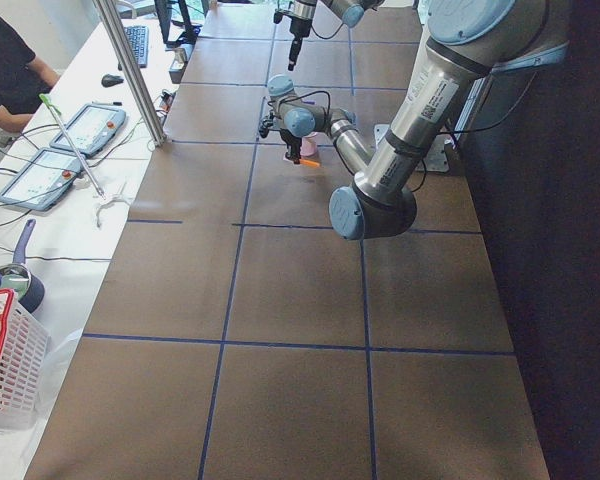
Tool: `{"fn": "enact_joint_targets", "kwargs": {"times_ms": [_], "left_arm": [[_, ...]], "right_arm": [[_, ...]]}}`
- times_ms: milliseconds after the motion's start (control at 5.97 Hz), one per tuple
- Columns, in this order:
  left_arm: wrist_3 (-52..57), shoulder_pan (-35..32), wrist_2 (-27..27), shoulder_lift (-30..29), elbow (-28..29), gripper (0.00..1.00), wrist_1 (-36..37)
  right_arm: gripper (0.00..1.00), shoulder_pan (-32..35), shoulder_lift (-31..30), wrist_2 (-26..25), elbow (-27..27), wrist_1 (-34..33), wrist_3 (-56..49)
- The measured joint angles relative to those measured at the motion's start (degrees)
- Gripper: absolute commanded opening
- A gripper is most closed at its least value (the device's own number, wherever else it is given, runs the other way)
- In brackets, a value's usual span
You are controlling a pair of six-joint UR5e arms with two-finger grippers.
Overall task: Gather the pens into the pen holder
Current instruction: 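Grasp the orange highlighter with the left gripper while the right gripper withdraws, then lower the orange highlighter into the pink cup with the left gripper and release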
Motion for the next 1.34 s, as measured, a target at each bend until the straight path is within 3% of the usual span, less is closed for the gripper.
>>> {"fn": "enact_joint_targets", "kwargs": {"times_ms": [335, 837, 1172, 1340], "left_arm": [[-11.0, 0.4, 13.1, -3.1, -7.1, 0.0, -2.8], [-13.7, 11.9, 37.1, -5.3, -7.8, 0.0, -3.8], [-13.6, 16.4, 44.7, -4.1, -7.0, 0.0, -3.9], [-13.2, 17.9, 47.4, -3.2, -6.7, 0.12, -4.0]], "right_arm": [[0.83, 1.2, -1.3, 1.4, 0.4, 0.0, -0.1], [0.84, 1.6, -2.1, 1.6, 0.0, 0.2, -0.1], [0.85, 1.6, -2.1, 1.5, 0.0, 0.3, -0.1], [0.85, 1.6, -2.1, 1.4, 0.1, 0.3, -0.1]]}}
